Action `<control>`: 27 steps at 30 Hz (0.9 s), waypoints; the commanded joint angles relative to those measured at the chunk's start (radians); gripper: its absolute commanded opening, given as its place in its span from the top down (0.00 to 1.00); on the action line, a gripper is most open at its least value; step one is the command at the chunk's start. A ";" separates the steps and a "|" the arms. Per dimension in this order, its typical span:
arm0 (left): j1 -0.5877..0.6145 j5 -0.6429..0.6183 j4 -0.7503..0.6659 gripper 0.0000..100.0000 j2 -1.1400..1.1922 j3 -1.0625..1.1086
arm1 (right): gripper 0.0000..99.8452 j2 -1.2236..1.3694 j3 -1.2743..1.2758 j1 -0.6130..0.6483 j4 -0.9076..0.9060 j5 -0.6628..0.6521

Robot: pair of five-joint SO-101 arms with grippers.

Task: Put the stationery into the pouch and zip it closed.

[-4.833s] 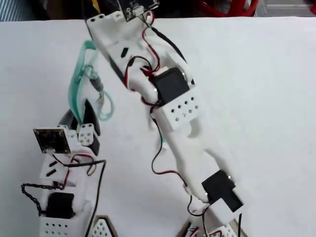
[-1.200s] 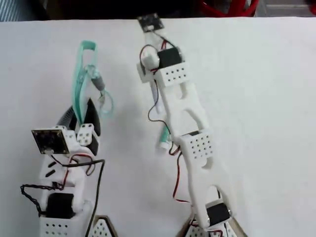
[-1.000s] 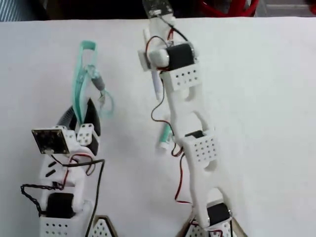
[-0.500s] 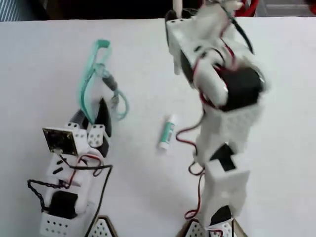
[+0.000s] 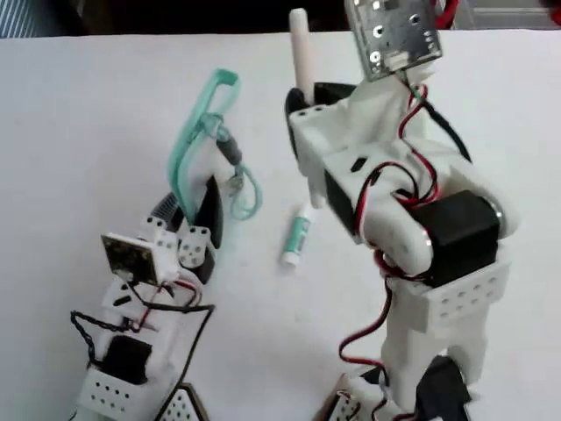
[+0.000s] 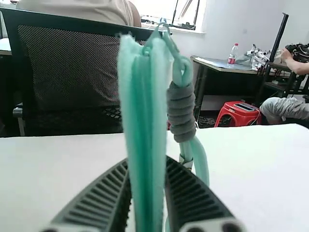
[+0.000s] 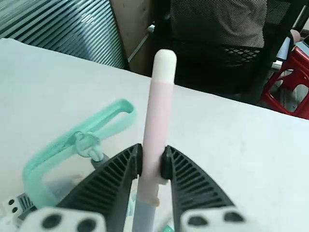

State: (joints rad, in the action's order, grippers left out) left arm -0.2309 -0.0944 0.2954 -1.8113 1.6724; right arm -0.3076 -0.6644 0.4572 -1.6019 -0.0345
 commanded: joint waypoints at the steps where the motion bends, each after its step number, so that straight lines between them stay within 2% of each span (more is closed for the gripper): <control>1: -0.007 0.074 -0.106 0.98 -0.010 0.020 | 0.98 -0.067 0.094 0.010 0.101 -0.002; 4: -0.007 0.075 -0.081 0.98 -0.010 0.021 | 0.98 -0.067 0.153 0.007 0.222 -0.002; 12: -0.007 0.081 0.014 0.98 -0.010 0.020 | 0.98 -0.068 0.327 0.045 0.700 -0.002; 17: -0.007 0.075 0.083 0.89 -0.010 0.018 | 0.98 -0.068 0.479 0.077 0.924 0.000; 21: -0.007 0.075 0.135 0.88 -0.010 -0.003 | 0.98 -0.068 0.589 0.084 1.106 0.000; 27: -0.007 0.075 0.215 0.88 -0.010 -0.054 | 0.98 -0.068 0.713 0.088 1.214 0.000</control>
State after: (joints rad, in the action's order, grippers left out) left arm -0.2309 -0.0176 0.4948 -1.8282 1.6602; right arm -0.3521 0.0292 0.5416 -0.4388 -0.0345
